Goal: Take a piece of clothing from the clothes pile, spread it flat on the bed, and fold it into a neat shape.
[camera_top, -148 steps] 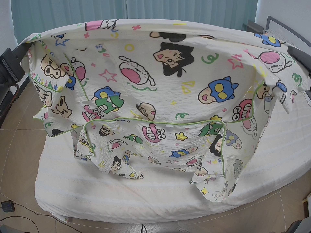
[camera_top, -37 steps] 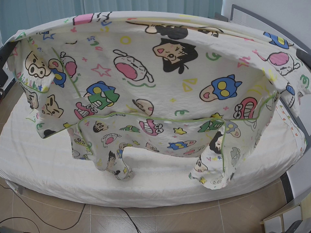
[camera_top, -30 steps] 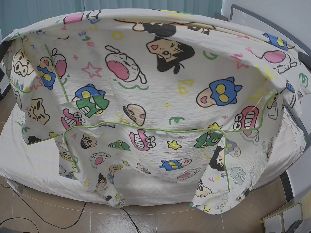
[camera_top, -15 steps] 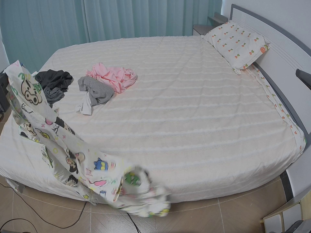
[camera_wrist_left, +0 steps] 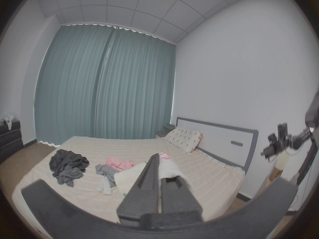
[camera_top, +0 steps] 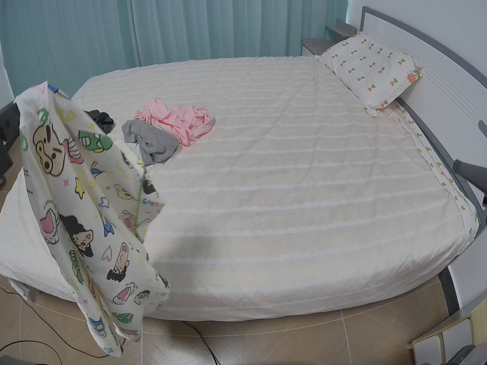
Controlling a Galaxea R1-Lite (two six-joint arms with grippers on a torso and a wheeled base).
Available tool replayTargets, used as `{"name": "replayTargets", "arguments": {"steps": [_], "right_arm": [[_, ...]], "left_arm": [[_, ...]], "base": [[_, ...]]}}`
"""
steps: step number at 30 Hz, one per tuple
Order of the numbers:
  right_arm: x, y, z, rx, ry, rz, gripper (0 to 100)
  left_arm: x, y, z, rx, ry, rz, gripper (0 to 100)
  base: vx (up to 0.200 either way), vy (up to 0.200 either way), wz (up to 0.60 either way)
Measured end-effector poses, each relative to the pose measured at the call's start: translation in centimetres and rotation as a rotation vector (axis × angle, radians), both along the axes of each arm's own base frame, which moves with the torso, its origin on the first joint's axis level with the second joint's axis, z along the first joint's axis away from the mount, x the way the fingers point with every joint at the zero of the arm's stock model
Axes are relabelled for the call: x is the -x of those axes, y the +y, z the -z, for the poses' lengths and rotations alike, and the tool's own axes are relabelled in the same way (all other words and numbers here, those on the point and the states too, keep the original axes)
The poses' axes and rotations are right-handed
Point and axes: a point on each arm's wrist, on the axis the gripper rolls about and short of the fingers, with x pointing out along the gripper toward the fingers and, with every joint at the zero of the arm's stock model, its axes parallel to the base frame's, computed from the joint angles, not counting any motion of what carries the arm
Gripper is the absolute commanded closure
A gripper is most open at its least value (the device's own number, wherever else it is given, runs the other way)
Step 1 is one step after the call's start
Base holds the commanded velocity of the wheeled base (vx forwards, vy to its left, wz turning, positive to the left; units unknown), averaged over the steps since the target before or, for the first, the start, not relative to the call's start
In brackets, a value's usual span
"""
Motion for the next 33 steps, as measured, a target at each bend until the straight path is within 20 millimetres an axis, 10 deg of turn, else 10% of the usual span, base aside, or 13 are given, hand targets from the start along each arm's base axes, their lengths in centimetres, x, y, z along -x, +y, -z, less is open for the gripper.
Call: {"name": "replayTargets", "arguments": {"steps": [18, 19, 33], "right_arm": [[-2.9, 6.2, 5.2, 0.107, 0.175, -0.192, 100], [-3.1, 6.8, 5.4, 0.113, 0.176, -0.196, 0], [-5.9, 18.0, 9.6, 0.227, 0.231, -0.265, 0]], "left_arm": [[-8.6, -6.7, -5.7, 0.268, 0.049, -0.103, 100], [-8.9, -7.0, -5.8, 0.28, 0.053, -0.099, 100], [-10.0, -9.7, -7.6, 0.48, 0.176, 0.0, 100]], "base": [[0.0, 0.0, 0.0], [0.0, 0.0, 0.0], [0.0, 0.0, 0.0]]}}
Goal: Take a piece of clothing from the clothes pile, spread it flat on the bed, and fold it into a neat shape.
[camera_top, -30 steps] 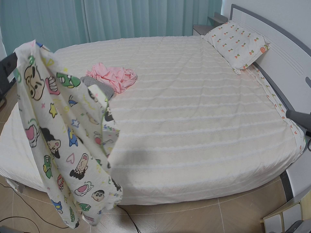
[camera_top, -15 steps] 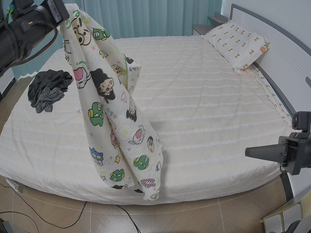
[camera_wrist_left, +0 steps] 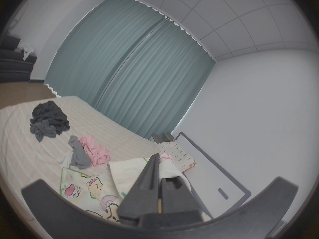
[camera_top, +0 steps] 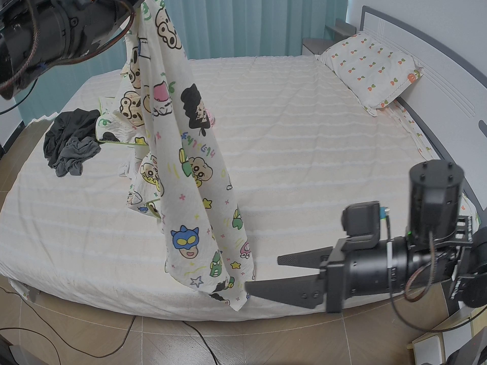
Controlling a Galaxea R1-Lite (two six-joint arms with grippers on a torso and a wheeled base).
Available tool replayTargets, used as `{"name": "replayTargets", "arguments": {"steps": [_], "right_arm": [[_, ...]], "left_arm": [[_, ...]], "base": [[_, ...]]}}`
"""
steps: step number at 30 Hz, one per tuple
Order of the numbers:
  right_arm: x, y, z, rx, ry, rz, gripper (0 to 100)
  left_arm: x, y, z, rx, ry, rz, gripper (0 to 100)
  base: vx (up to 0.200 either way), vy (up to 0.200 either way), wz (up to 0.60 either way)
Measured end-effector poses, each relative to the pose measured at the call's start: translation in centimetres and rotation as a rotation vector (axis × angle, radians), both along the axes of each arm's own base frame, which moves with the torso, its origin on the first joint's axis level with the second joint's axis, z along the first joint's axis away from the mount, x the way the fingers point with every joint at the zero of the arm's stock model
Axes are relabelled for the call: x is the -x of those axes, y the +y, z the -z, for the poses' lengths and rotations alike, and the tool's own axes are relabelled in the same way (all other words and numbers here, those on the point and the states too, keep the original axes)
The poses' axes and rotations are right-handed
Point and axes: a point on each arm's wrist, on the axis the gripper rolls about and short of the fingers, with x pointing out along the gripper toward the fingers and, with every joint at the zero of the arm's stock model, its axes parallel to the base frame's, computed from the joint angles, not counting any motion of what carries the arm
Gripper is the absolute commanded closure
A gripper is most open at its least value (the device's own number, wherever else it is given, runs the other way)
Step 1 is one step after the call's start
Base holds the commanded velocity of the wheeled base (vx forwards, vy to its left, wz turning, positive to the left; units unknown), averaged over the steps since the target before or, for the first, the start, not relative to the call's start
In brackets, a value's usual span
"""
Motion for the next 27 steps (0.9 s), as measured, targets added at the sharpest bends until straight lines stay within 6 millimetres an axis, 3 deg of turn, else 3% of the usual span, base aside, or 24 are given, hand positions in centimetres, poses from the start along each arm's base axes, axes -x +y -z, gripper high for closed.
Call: {"name": "replayTargets", "arguments": {"steps": [7, 16, 27], "right_arm": [[-1.0, 4.2, 2.9, -0.072, 0.103, 0.041, 0], [-1.0, 8.4, 8.1, -0.05, 0.209, 0.196, 0], [-3.7, 13.3, 9.6, -0.179, 0.2, 0.376, 0]], "left_arm": [[0.1, -0.2, -1.1, 0.053, -0.001, 0.018, 100], [-0.8, -0.2, -1.4, 0.072, -0.006, -0.024, 100], [-1.2, -0.5, -1.3, 0.08, -0.001, -0.026, 100]], "base": [[0.0, 0.0, 0.0], [0.0, 0.0, 0.0], [0.0, 0.0, 0.0]]}}
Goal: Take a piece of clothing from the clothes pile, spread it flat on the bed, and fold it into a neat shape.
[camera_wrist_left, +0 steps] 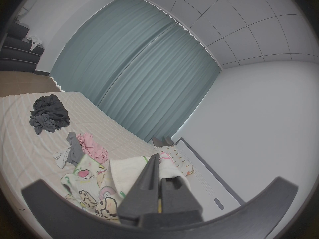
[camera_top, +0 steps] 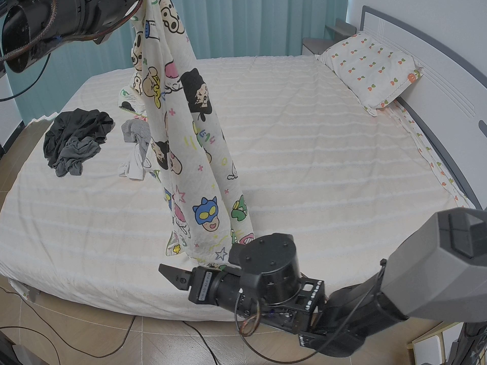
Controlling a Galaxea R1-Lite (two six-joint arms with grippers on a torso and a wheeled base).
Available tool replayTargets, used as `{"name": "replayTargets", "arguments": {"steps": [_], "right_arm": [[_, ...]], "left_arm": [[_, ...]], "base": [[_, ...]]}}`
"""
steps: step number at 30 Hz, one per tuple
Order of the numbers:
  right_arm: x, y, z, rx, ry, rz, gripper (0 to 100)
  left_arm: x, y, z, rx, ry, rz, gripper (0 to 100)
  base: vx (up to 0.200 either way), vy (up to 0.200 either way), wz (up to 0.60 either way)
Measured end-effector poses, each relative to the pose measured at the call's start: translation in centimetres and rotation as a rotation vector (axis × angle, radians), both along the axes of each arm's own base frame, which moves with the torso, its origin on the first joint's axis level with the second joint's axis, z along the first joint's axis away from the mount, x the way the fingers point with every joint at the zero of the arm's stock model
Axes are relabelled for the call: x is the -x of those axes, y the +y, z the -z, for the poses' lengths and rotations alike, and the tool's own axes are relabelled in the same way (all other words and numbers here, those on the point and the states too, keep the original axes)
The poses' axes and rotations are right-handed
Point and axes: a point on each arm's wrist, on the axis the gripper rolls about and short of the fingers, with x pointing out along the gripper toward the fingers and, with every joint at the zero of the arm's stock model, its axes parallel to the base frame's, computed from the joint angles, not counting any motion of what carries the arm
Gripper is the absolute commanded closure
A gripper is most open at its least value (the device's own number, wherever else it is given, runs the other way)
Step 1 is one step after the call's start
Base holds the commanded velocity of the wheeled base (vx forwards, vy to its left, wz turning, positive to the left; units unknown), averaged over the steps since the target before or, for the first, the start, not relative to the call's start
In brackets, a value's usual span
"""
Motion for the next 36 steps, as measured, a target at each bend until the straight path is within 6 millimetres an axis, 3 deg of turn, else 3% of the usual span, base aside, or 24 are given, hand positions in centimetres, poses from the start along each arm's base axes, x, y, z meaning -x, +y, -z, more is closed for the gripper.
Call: {"name": "replayTargets", "arguments": {"steps": [10, 21, 22, 28, 36], "right_arm": [[-2.0, 2.2, 0.8, -0.038, -0.13, 0.162, 0], [-3.3, -0.5, -0.7, -0.019, -0.278, 0.267, 0], [-3.5, -0.8, -0.9, -0.021, -0.284, 0.276, 100], [-4.1, -2.4, -1.4, -0.011, -0.291, 0.303, 100], [-3.0, -4.2, -1.5, 0.02, -0.32, 0.269, 100]], "left_arm": [[-0.1, -0.1, 0.4, 0.006, 0.016, 0.003, 100], [0.0, 0.3, 1.5, -0.019, 0.049, -0.006, 100], [0.1, 0.4, 1.6, -0.02, 0.05, -0.006, 100], [0.4, 0.6, 1.5, -0.019, 0.049, -0.008, 100], [0.5, 1.0, 1.9, -0.034, 0.057, -0.018, 100]], "base": [[0.0, 0.0, 0.0], [0.0, 0.0, 0.0], [0.0, 0.0, 0.0], [0.0, 0.0, 0.0], [0.0, 0.0, 0.0]]}}
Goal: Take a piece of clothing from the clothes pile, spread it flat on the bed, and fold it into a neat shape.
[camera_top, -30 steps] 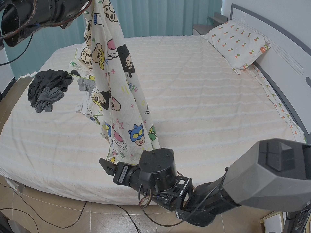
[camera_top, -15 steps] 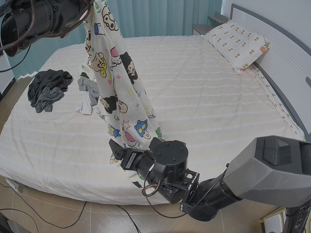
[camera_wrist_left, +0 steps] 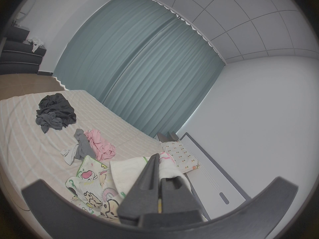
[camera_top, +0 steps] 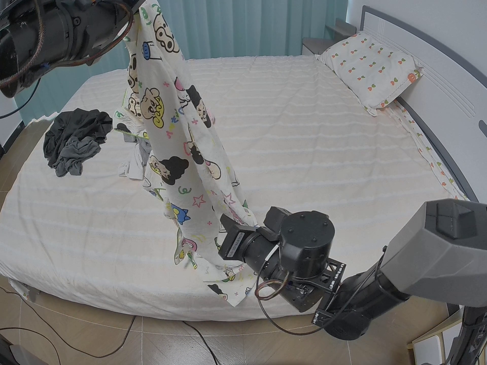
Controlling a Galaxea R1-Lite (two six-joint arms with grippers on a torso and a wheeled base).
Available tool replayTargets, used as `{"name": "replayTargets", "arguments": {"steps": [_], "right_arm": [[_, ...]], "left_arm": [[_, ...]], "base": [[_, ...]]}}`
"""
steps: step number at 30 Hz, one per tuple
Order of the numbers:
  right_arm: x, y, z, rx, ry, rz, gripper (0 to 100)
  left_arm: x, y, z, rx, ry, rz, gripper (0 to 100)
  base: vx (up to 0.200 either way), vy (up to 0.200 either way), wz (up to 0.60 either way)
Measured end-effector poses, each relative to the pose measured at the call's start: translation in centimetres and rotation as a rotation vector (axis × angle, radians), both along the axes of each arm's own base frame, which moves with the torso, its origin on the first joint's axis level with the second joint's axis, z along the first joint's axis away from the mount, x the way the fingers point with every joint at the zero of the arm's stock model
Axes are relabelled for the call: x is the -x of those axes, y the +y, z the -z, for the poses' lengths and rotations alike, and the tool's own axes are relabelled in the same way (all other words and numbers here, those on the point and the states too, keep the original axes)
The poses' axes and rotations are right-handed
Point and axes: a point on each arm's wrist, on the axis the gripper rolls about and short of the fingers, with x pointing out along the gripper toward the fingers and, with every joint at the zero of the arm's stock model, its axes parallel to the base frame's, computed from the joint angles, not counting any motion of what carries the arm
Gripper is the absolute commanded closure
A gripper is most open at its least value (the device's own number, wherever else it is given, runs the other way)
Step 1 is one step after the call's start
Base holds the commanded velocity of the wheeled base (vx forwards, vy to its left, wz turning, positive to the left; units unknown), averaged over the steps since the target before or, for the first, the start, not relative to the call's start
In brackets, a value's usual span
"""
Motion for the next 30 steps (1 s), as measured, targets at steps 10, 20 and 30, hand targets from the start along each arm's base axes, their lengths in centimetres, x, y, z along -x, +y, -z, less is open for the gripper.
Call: {"name": "replayTargets", "arguments": {"steps": [10, 20, 30], "right_arm": [[2.7, -4.9, -5.1, -0.061, -0.056, -0.023, 100], [6.1, -12.0, -11.3, -0.077, -0.142, -0.108, 100], [9.8, -19.0, -14.8, -0.024, -0.119, -0.267, 100]], "left_arm": [[1.0, 1.1, 1.1, -0.062, 0.019, -0.014, 100], [3.7, 3.1, 2.7, -0.195, 0.024, -0.033, 100], [6.0, 5.1, 2.4, -0.187, -0.024, -0.051, 100]], "base": [[0.0, 0.0, 0.0], [0.0, 0.0, 0.0], [0.0, 0.0, 0.0]]}}
